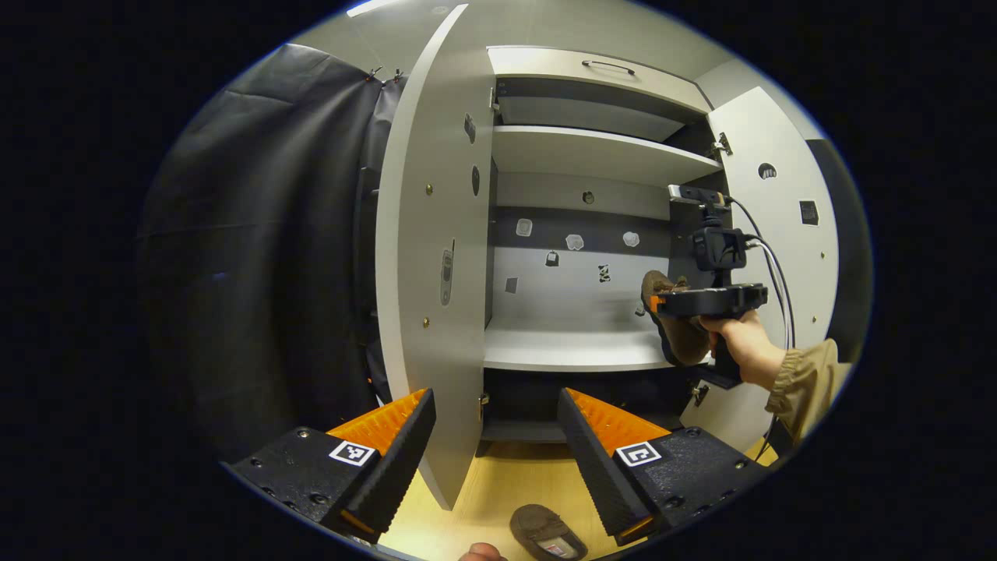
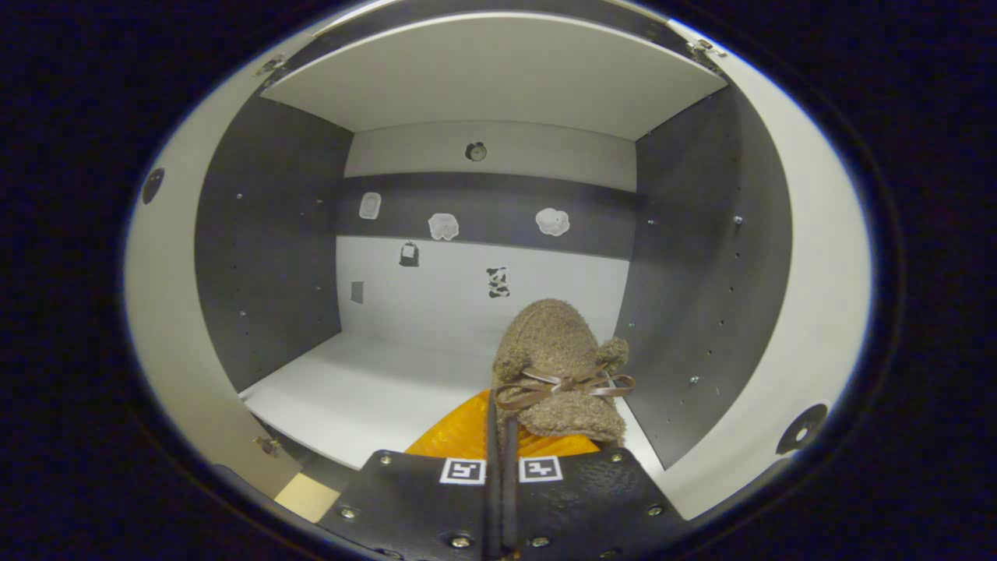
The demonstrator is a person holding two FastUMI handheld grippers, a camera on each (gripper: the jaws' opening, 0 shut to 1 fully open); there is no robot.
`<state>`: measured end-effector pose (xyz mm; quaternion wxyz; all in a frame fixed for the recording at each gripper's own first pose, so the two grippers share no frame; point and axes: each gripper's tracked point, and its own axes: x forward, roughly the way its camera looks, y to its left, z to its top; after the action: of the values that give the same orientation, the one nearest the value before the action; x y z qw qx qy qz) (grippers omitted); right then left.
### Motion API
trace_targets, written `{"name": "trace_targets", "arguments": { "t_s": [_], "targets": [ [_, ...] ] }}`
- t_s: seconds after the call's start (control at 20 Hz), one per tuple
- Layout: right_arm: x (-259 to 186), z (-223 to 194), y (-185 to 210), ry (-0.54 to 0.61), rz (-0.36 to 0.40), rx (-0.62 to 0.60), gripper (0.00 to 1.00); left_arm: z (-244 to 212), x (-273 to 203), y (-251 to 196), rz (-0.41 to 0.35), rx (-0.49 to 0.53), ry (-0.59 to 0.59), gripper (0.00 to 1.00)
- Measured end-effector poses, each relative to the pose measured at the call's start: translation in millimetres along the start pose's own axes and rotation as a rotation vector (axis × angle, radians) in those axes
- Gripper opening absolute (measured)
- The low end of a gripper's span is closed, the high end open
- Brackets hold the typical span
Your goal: Grab one shoe with the right hand and put it into the shoe cabinet, grab the other shoe with the left hand and put it into the shoe cabinet; then close the right door with the right hand and the left door with the left hand.
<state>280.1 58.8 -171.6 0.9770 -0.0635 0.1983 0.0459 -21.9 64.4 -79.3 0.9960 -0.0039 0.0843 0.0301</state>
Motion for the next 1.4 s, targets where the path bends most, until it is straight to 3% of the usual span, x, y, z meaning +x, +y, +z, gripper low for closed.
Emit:
{"name": "trace_targets", "arguments": {
  "t_s": [0.05,0.75,1.4],
  "targets": [
    [8.1,0.7,-2.3,0.001,-0.005,0.008,0.01,-2.8,-0.2,-1.7,-0.009,0.003,0.004,0.94],
    [69.3,-13.2,-33.5,0.082,-0.08,0.002,0.01,-90.5,7.4,-36.1,-0.156,0.032,0.218,0.97],
    [100.6,-45.1,-26.9,0.187,-0.086,0.043,0.01,-136.4,-7.9,-40.3,-0.16,0.044,0.324,0.98]
  ]
}}
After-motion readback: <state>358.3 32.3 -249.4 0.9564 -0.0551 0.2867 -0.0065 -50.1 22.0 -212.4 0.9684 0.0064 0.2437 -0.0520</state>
